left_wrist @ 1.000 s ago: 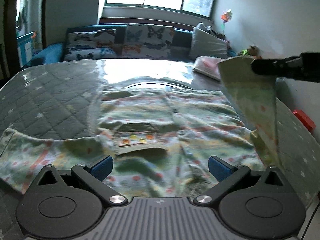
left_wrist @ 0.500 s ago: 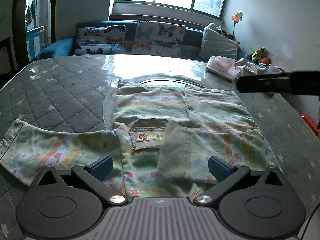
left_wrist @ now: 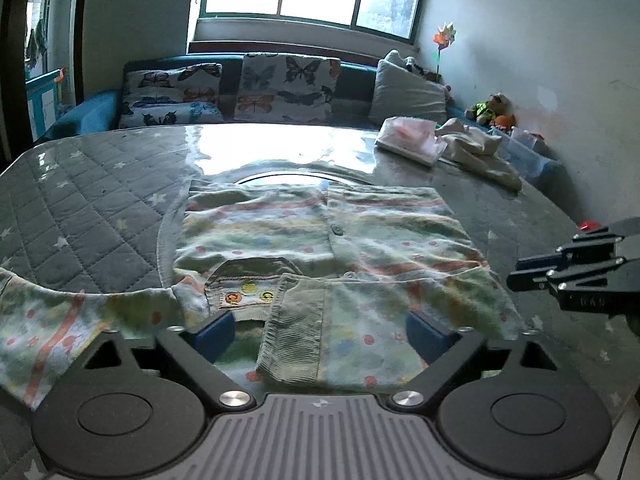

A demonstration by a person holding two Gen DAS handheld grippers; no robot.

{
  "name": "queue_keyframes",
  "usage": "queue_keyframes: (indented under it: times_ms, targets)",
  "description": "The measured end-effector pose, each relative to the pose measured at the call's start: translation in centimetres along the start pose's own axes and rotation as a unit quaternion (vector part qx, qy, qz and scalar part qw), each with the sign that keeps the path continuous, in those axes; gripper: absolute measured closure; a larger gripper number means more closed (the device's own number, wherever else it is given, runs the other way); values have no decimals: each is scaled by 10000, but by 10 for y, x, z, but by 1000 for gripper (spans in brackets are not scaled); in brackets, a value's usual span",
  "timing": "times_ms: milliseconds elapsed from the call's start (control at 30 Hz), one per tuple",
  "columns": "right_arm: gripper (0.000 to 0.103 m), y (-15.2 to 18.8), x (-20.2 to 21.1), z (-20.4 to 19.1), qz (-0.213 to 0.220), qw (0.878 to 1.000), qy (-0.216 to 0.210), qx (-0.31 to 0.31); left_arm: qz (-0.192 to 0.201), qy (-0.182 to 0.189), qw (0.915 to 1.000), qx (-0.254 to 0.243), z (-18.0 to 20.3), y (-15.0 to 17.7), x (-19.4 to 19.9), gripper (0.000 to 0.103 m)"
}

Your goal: Fold clothes

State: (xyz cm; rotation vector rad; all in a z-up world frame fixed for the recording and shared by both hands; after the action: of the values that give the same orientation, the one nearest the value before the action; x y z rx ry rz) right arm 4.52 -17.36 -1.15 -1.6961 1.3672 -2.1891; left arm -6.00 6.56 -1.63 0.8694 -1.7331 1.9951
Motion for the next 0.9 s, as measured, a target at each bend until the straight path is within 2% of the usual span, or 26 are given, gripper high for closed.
queue_keyframes:
  times_ms: [100,267,433,533,667,700,733,833,900]
  targets:
    - [86,4,-7,6,93,9998,49,-167,-76,-102,9999,7,-3,1,-9,25]
    - [86,4,-26,11,180,9995,12,-259,-271,-196,9994,58,-6,5,-22,37]
    - [84,10,-31,10,158,9996,143,-174,-412,-184,9990,35,-8,9,-29,60]
    - [84,7,-22,8,282,9993,186,-152,-407,-208,9989,40,-9,10,-29,65]
    - [81,4,-16,-7,469,9989,-5,5,-372,-236,9990,49,-12,10,-28,74]
    - [80,4,-18,-10,469,9989,-31,65,-358,-236,9991,47,-12,10,-28,78]
    - [79,4,-22,-13,451,9989,-22,114,-351,-292,9989,38,-12,10,-27,89]
    - [79,7,-35,-15,300,9995,-19,106,-358,-287,9989,125,-18,8,-24,97]
    - [78,8,-36,-13,325,9994,-33,57,-361,-292,9988,154,-21,8,-22,97]
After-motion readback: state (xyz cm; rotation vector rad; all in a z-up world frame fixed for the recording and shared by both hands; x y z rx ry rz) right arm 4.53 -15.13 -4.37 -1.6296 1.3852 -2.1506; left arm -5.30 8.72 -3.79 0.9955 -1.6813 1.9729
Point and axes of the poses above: each gripper's, at about its wrist camera, not at the fingertips, and x roughly against the way its jaws point, z to its right, y to its underside, the point moved 1 cm from there along -x, roughly the way its jaws point, and after that the axes turned 7 degrees about -y, right-handed, at the moved point
